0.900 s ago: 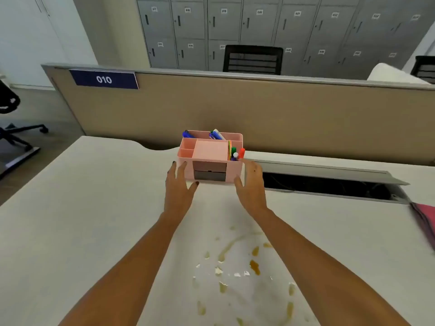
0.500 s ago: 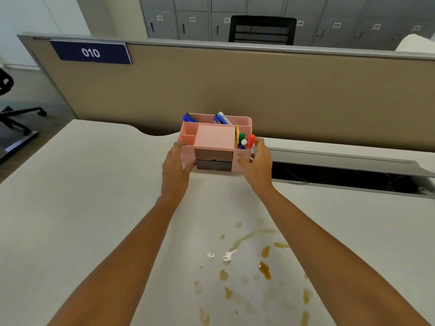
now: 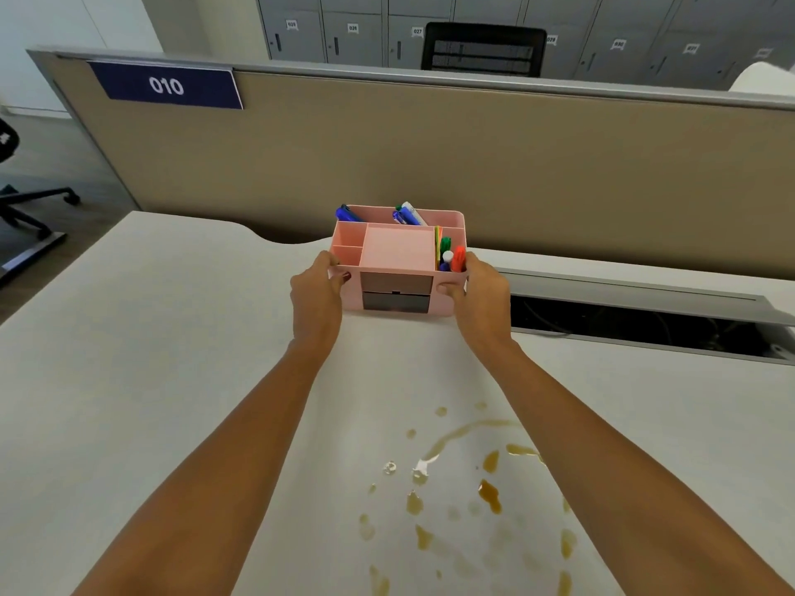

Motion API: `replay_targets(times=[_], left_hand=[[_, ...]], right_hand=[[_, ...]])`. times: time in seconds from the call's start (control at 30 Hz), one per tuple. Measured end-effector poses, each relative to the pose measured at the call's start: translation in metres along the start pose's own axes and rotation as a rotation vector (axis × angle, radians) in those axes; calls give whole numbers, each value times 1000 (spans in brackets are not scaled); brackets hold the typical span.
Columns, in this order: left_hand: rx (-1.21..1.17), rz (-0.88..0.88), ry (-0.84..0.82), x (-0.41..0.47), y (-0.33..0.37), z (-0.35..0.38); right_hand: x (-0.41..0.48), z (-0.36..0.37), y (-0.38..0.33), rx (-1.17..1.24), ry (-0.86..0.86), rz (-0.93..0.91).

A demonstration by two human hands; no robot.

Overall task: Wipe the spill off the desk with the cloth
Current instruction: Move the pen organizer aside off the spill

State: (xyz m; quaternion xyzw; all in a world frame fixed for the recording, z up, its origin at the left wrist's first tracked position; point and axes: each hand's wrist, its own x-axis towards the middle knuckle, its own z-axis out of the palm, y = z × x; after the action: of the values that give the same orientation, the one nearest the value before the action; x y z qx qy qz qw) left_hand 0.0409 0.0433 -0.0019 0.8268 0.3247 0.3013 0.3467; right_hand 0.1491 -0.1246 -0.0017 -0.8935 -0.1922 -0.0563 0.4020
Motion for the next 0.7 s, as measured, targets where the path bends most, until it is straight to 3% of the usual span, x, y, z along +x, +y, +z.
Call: replay_targets(times=[0.33, 0.7], left_hand=[[0, -61, 77, -20, 1, -13], [14, -16, 225, -71, -23, -83]], right_hand=[[-18, -7, 0, -56, 27, -147], [-90, -1, -40, 47, -11, -222]])
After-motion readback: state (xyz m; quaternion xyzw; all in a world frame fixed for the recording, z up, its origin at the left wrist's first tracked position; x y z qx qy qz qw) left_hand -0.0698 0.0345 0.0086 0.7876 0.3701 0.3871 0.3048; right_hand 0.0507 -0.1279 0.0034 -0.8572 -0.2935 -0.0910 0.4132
